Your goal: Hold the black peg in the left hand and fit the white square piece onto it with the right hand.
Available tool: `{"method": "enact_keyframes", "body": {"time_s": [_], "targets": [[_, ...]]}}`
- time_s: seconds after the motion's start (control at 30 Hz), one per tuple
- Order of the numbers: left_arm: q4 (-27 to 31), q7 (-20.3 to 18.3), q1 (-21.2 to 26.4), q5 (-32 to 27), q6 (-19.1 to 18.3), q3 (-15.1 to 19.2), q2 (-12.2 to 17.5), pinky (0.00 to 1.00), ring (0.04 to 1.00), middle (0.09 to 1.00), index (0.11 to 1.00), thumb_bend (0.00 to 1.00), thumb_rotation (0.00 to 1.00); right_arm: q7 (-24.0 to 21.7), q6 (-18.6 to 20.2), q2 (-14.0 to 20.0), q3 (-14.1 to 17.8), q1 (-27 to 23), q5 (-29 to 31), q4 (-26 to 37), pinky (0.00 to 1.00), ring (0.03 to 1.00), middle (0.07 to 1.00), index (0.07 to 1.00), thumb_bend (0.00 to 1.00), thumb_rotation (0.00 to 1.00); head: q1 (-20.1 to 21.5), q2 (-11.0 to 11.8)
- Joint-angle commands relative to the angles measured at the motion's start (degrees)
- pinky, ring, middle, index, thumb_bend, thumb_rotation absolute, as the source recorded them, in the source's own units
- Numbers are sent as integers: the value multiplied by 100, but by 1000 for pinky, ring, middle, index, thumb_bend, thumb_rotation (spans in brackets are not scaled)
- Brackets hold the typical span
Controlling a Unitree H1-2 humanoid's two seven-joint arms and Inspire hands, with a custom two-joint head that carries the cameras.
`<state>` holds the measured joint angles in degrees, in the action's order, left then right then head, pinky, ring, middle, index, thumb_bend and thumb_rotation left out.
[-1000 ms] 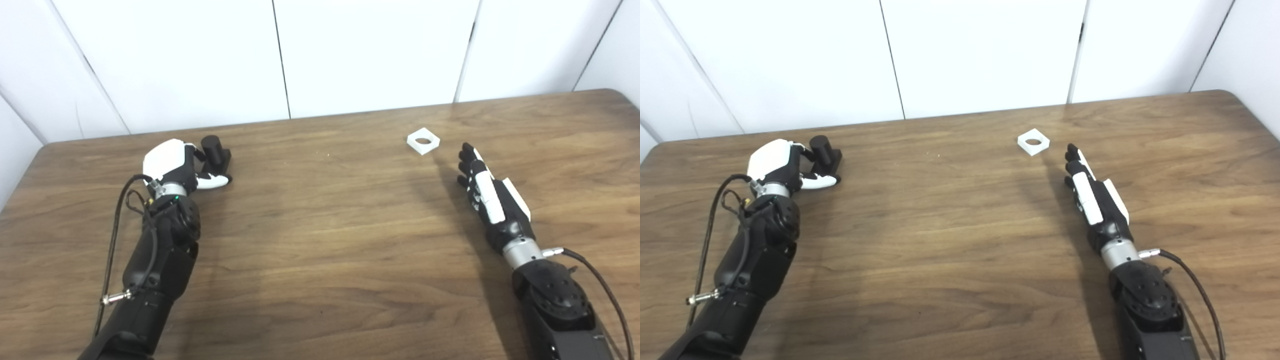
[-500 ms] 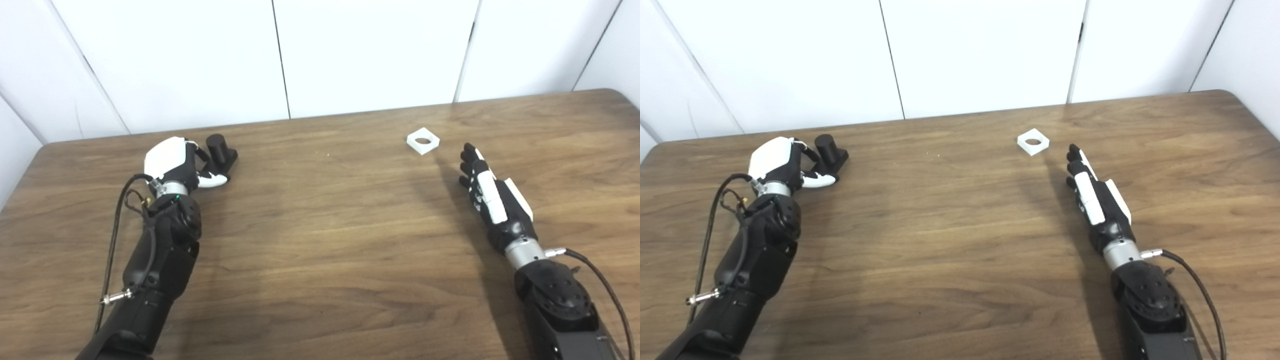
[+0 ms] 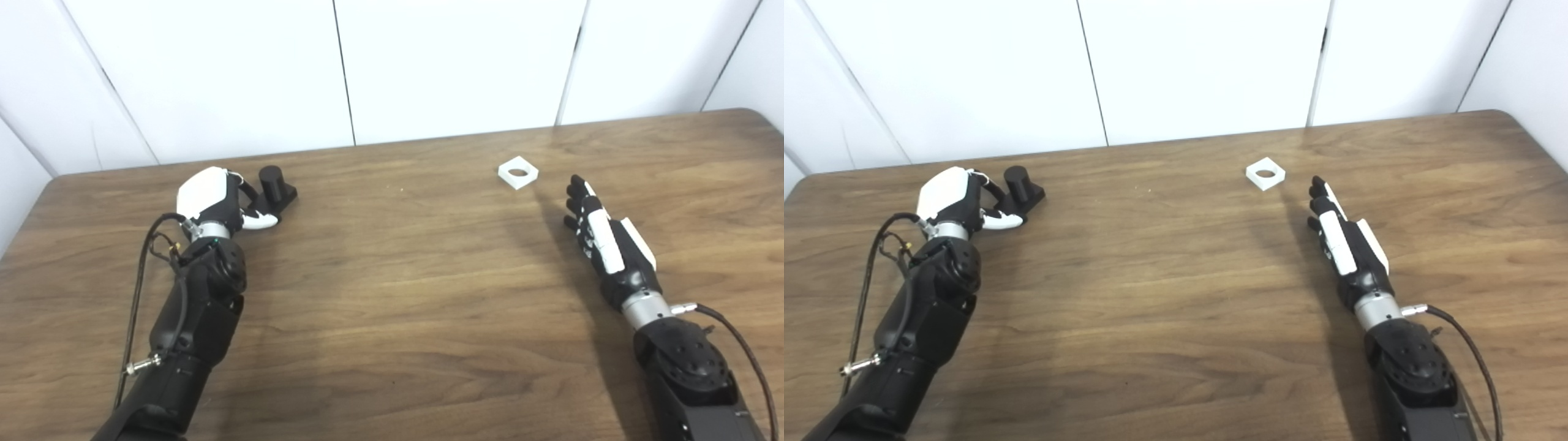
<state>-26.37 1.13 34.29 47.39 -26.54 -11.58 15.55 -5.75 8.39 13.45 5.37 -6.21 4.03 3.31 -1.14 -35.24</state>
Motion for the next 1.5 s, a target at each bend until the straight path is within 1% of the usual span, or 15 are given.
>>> {"method": "enact_keyframes", "body": {"time_s": [0.0,0.17,0.3,0.37,0.4,0.5,0.63,0.8,0.9,0.97,1.07,1.13,1.23,1.37,1.47], "targets": [[69,91,252,-13,-16,-25,113,980,1000,909,492,596,215,-17,-96,100,68,-187,32,151,1000,1000,1000,1000,646,1000,-6,-6],[47,132,254,-89,-6,-24,105,972,1000,901,469,559,190,-31,-91,123,71,-204,19,140,1000,1000,1000,1000,670,1000,-8,-5],[21,135,248,-190,-6,-32,113,967,1000,903,470,524,202,-43,-113,131,89,-222,49,122,1000,1000,1000,1000,676,1000,4,4],[24,131,238,-235,4,-43,125,969,1000,905,471,525,200,-48,-104,136,94,-227,52,127,1000,1000,1000,1000,668,1000,-1,4],[32,134,229,-256,16,-51,132,968,1000,906,493,521,201,-51,-87,142,97,-229,53,135,1000,1000,1000,1000,668,1000,-5,4],[51,139,214,-306,24,-67,141,973,1000,907,508,516,209,-69,-108,167,100,-233,47,127,1000,1000,1000,1000,673,1000,-6,3],[63,129,213,-355,19,-129,166,976,1000,910,493,511,207,-83,-107,198,92,-227,58,131,1000,1000,1000,1000,679,1000,-8,3],[87,-3,211,-451,-3,-155,185,994,1000,919,493,493,221,-66,-31,197,85,-236,73,154,1000,1000,1000,1000,659,1000,2,-3],[135,-58,181,-495,7,-183,207,995,1000,913,514,500,235,-72,-28,200,84,-235,78,152,1000,1000,1000,1000,646,1000,2,-3],[179,-39,145,-532,40,-193,220,986,1000,910,524,510,235,-76,-18,208,82,-231,75,163,1000,1000,1000,1000,655,1000,7,-19],[242,55,68,-639,154,-167,220,977,1000,903,511,532,201,-77,-6,214,83,-224,73,183,1000,1000,1000,1000,680,1000,5,-24],[272,55,34,-680,172,-176,228,984,1000,906,503,535,199,-81,1,215,85,-223,82,185,1000,1000,1000,1000,666,1000,14,-24],[444,33,-61,-773,234,-172,232,998,1000,907,505,532,173,-89,-10,230,81,-223,69,175,1000,1000,1000,1000,648,1000,17,-37],[827,-115,-191,-748,140,-271,253,993,1000,909,536,529,172,-83,71,228,76,-230,61,214,1000,1000,1000,1000,651,1000,14,-46],[1069,-303,-264,-689,46,-379,281,988,1000,914,551,512,208,-89,100,236,61,-233,39,235,1000,1000,1000,1000,646,1000,23,-43]]}}
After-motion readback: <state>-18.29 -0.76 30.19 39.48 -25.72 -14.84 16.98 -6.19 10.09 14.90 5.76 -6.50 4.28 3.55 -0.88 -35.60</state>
